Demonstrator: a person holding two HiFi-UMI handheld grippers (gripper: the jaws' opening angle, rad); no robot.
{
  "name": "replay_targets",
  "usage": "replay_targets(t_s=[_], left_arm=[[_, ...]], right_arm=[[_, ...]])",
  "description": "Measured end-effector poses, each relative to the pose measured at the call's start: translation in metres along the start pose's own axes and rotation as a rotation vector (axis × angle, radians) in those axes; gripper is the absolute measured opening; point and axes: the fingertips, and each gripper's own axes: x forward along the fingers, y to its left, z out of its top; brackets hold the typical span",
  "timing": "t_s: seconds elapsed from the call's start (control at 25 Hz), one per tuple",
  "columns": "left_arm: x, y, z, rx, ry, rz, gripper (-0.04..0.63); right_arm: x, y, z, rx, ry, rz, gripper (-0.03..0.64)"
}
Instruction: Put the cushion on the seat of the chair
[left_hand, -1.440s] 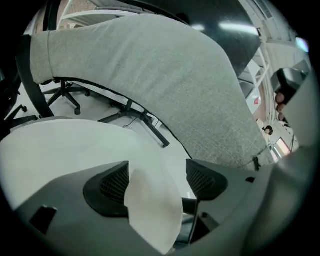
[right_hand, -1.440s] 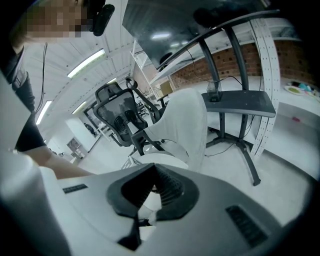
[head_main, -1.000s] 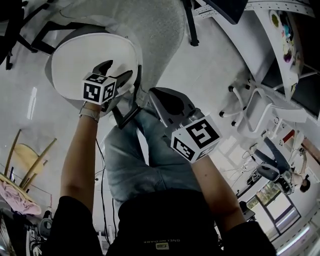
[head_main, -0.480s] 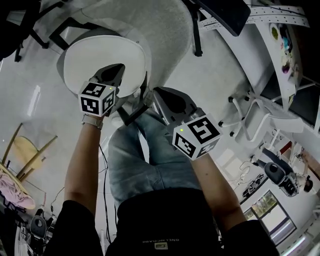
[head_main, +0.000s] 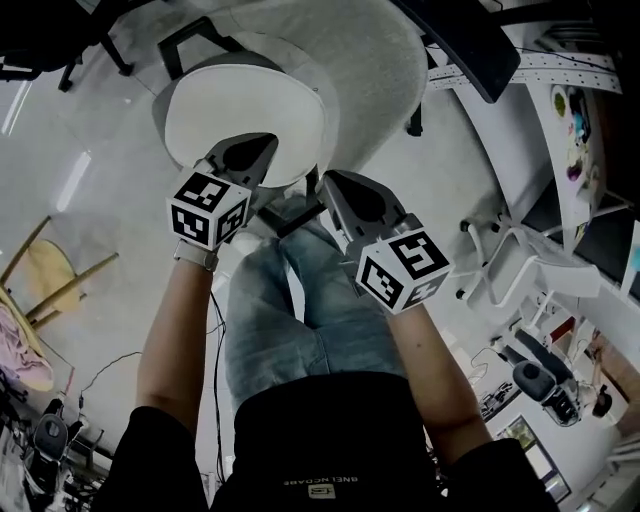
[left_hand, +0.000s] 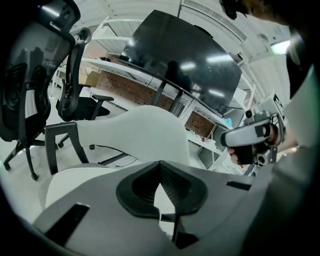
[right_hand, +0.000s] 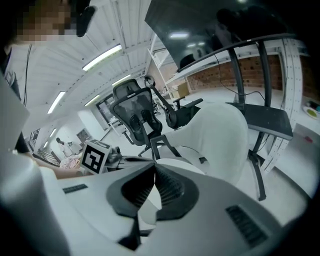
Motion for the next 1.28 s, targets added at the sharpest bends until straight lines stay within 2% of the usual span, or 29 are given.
replay_targets(t_s=[0.28,0.48,0.8,1.28], left_arm=[[-0.066,-0.019,0.001,-0.05,-0.076,0.051,0.011],[-0.125,-0.024,-0.001,-0.069,-0.151,0.122,0.011],[-0.214,-0.036,-0.001,-0.081,-0.248,0.273,0.011],[-0.362,-0.063,-0.005,-0.127,-0.409,0.543,0.011]], right_arm=[[-0.003,0.038,-0.004,-0.073,0.01,0.056,0.009],[0.002,0.075,-0.001,-0.144,0.005,0.104,0.009],[0.001,0.141,0.005,-0.263,0.011,0.216,0.009],[-0.014,0.269,0.015,-0.424,-0.007,0.45,0.009]])
